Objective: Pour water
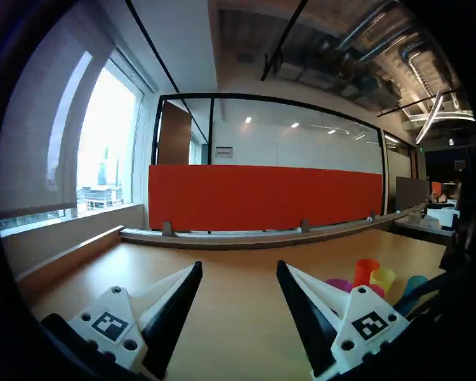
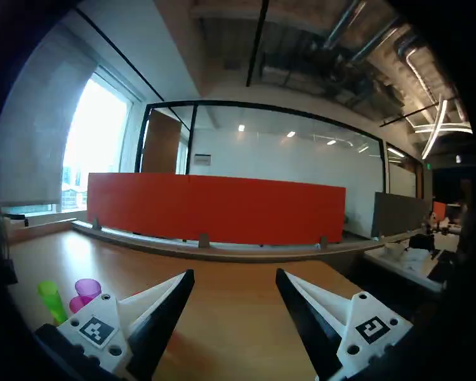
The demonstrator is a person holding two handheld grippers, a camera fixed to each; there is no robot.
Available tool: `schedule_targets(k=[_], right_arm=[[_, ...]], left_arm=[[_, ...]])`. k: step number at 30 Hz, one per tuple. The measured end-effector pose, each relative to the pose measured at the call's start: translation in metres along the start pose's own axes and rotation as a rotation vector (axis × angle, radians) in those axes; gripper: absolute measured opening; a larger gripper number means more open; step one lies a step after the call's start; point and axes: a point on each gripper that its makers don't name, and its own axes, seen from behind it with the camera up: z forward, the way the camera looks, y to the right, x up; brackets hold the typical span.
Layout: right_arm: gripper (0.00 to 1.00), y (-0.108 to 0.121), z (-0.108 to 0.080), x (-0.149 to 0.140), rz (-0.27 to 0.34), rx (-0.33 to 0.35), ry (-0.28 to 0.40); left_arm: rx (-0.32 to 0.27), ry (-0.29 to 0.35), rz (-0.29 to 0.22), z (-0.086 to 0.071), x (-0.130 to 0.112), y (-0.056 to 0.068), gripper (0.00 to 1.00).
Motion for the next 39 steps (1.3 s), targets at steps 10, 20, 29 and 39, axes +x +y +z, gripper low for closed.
schedule_targets(k=[10, 20, 29, 39], right_arm=[[1.0, -0.004, -0.001, -0.004, -0.051, -0.012, -0.003], [1.0, 0.002, 0.002, -0.007, -0.05, -0.055, -0.021], [1.0, 0.002, -0.001, -0.009, -0.033, -0.066, -0.026], [1.0, 0.001, -0.002, -0.006, -0.043, -0.074, -0.03]], left_arm=[[0.087, 0.016, -0.006, 0.001, -0.012, -0.016, 0.86], [0.124, 0.02, 0.0, 0.0, -0.035, -0.022, 0.86], [0.142, 0.025, 0.002, 0.004, -0.046, -0.03, 0.86], [0.15, 0.021, -0.007, 0.007, -0.063, -0.034, 0.86]])
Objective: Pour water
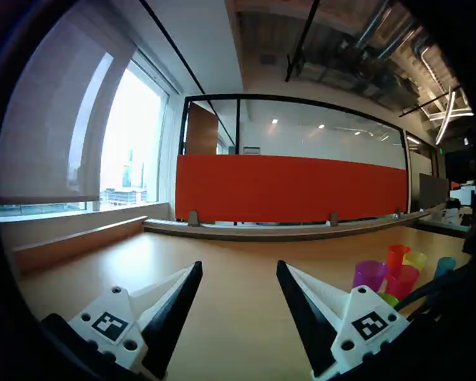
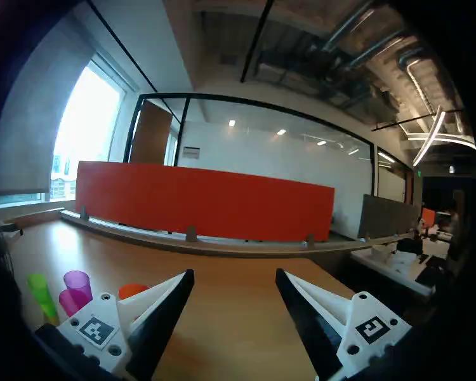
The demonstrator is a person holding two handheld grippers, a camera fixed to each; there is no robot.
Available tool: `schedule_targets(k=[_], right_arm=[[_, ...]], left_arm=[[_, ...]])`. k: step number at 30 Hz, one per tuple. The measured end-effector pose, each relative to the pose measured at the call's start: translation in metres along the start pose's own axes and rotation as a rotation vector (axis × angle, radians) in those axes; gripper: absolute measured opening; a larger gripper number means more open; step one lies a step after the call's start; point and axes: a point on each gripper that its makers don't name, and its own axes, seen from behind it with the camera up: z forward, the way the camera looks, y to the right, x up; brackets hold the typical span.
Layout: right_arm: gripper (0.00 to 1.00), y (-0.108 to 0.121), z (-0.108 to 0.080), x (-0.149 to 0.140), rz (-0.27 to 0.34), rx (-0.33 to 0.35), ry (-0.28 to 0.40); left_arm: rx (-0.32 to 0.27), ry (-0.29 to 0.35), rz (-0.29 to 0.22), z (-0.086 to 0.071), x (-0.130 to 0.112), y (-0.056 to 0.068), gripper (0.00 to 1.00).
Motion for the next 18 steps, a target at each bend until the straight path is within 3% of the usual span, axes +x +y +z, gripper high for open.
schedule_targets(k=[18], right_arm=[[1.0, 0.0, 0.0, 0.0, 0.002, 0.0, -0.001]], left_arm=[[-0.001, -0.028, 0.028, 0.001, -0.011, 0.001, 0.86]])
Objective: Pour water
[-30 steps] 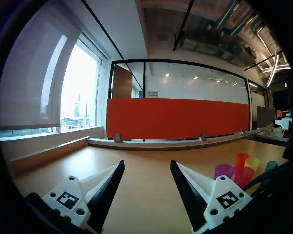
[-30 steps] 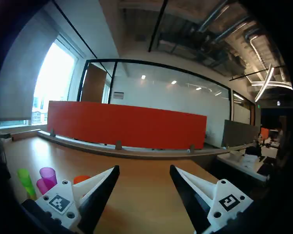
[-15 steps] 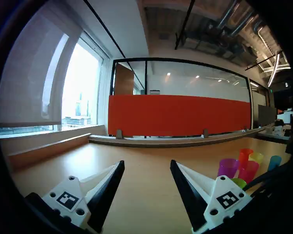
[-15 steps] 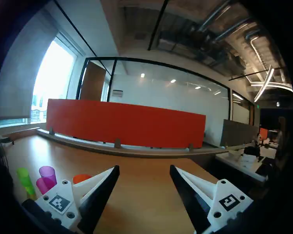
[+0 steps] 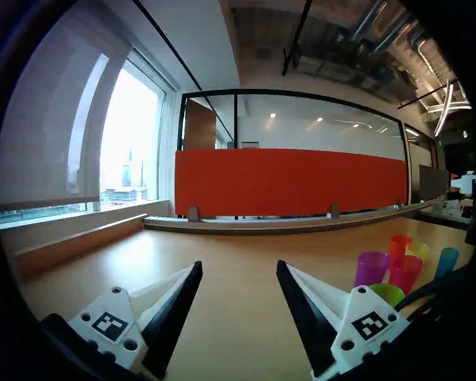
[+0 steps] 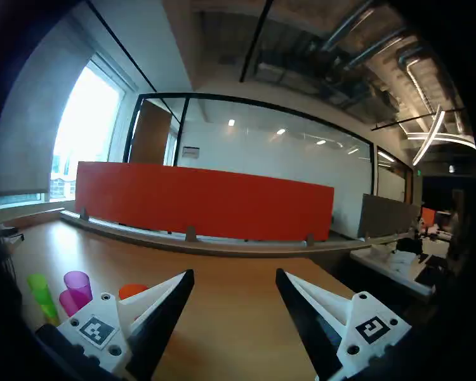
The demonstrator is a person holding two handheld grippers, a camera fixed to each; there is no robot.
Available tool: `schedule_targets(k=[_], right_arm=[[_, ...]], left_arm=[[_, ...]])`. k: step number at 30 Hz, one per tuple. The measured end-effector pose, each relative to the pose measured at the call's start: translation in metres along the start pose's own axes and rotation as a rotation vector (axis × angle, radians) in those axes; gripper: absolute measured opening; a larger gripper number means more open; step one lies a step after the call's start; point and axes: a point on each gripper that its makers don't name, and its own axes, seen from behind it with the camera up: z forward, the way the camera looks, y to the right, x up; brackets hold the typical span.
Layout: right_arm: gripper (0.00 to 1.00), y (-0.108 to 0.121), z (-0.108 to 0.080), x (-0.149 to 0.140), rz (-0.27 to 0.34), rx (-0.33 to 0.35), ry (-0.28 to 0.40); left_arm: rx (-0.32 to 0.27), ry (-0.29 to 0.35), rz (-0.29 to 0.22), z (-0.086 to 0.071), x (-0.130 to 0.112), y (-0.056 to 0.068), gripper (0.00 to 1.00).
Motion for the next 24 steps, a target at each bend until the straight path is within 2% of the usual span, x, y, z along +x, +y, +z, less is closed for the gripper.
schedule_targets(k=[15, 24], right_arm=[[1.0, -0.005, -0.003, 0.01, -0.017, 0.009, 0.022], [1.0, 0.01, -0.007, 0.003, -0.036, -0.022, 0.036]], left_arm=[[-0.007, -0.003, 0.004, 0.0, -0.001, 0.002, 0.86], [-0.007, -0.003, 0.005, 0.0, -0.001, 0.001, 0.86]])
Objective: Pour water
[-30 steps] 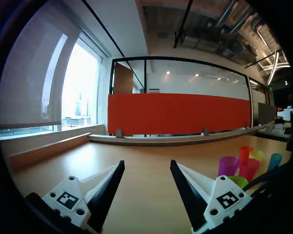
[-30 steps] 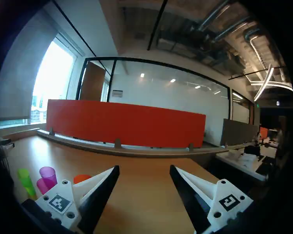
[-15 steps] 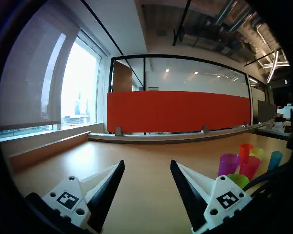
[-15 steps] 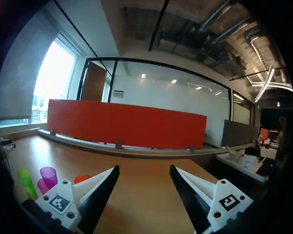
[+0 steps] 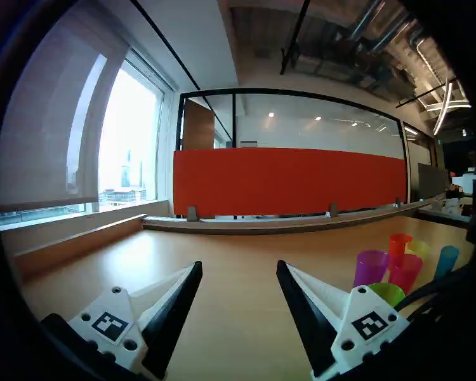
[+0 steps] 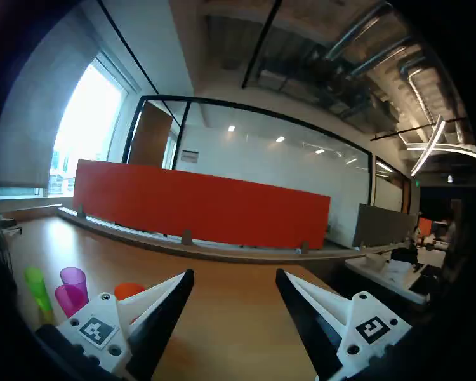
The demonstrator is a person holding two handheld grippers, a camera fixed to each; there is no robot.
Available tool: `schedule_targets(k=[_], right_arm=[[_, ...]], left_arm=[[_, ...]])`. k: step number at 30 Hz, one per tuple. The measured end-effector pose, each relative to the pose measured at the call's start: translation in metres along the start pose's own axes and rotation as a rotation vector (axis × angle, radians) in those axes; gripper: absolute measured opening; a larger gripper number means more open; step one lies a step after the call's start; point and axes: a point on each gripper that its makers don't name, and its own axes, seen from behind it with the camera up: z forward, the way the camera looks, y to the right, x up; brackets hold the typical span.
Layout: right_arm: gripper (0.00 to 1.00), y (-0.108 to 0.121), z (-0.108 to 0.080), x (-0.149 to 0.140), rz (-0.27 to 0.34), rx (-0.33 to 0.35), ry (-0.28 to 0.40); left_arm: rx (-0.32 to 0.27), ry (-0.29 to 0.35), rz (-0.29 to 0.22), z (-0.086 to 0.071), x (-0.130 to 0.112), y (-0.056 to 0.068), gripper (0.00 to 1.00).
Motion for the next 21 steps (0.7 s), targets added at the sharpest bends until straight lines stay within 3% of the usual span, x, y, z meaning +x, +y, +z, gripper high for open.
schedule_targets(k=[10, 21], right_arm=[[1.0, 0.006, 0.0, -0.014, 0.072, -0.002, 0.034], [1.0, -0.017, 0.01, -0.026, 0.13, 0.068, 0.072]], left_arm=[[0.0, 0.0, 0.0, -0.001, 0.0, 0.0, 0.86], [0.0, 0.0, -0.001, 0.0, 0.0, 0.0, 0.86]])
